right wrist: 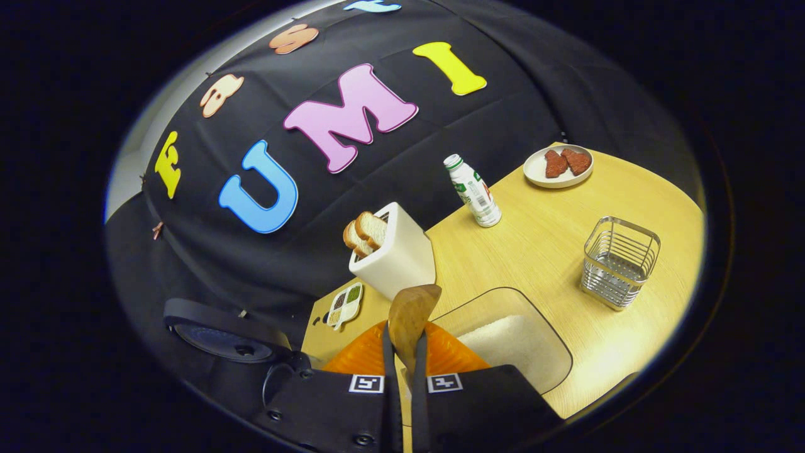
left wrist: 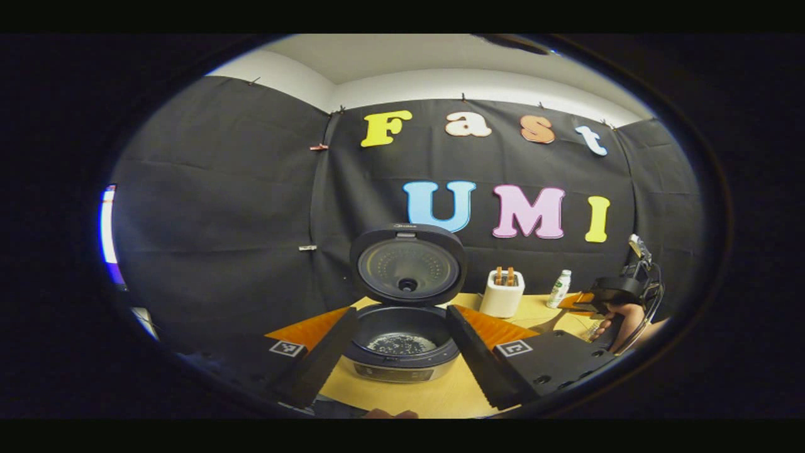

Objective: Close the left gripper, press the button to open the rice cooker; take a wooden spoon from the chopstick holder with the right hand, scoop a spoonful of rice and pour it into the rice cooker, then put the wooden spoon back into the chopstick holder.

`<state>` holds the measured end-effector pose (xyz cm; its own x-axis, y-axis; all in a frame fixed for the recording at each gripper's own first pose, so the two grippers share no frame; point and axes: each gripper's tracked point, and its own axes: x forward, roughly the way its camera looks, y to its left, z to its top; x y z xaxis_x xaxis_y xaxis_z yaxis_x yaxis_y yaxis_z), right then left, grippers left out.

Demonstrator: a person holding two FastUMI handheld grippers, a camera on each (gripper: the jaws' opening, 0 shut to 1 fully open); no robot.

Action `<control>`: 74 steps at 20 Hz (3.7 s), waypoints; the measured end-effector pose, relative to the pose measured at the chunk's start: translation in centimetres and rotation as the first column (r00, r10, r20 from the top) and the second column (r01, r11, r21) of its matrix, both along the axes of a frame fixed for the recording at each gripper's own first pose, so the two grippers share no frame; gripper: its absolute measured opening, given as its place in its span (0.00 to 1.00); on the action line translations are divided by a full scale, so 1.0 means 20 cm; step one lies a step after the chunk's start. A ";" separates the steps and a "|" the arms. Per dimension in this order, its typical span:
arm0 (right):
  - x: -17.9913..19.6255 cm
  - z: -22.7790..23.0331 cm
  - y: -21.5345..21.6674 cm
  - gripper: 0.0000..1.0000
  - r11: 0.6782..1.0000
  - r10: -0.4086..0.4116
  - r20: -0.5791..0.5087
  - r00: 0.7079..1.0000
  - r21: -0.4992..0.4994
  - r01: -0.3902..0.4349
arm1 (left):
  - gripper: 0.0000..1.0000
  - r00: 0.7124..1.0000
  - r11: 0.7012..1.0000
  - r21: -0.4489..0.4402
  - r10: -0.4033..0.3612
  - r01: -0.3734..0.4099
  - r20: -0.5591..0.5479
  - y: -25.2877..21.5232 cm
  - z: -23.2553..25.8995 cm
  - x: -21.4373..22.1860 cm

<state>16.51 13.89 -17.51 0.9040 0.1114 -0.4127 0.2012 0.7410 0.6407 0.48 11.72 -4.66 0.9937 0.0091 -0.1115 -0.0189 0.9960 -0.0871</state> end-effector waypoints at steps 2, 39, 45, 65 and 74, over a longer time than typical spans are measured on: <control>0.00 0.01 -0.04 0.10 1.000 -0.023 0.004 1.000 0.017 0.023 | 0.95 1.000 1.000 0.002 -0.005 0.005 0.007 0.00 0.01 0.00; -0.08 0.53 1.38 0.10 0.841 0.531 0.175 0.829 -0.232 -0.489 | 0.95 0.990 0.990 -0.033 0.138 -0.137 0.030 0.36 -0.06 0.07; -0.13 0.57 1.49 0.10 0.721 0.670 0.206 0.713 -0.409 -0.559 | 0.95 0.988 0.987 -0.065 0.150 -0.147 0.030 0.37 -0.06 0.07; -0.39 0.60 1.67 0.10 0.492 0.844 0.260 0.470 -0.724 -0.483 | 0.95 0.988 0.988 -0.028 0.153 -0.152 0.036 0.36 -0.04 0.06; -0.33 0.74 1.40 0.10 0.657 0.731 0.329 0.598 -0.577 -0.485 | 0.95 0.993 0.992 -0.031 0.121 -0.121 0.013 0.27 -0.03 0.12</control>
<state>9.96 41.92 -2.76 0.7499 0.6573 -0.0749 -0.6479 0.7526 0.1176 2.82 17.21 -5.28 0.9871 0.1260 -0.0988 -0.1373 0.9835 -0.1181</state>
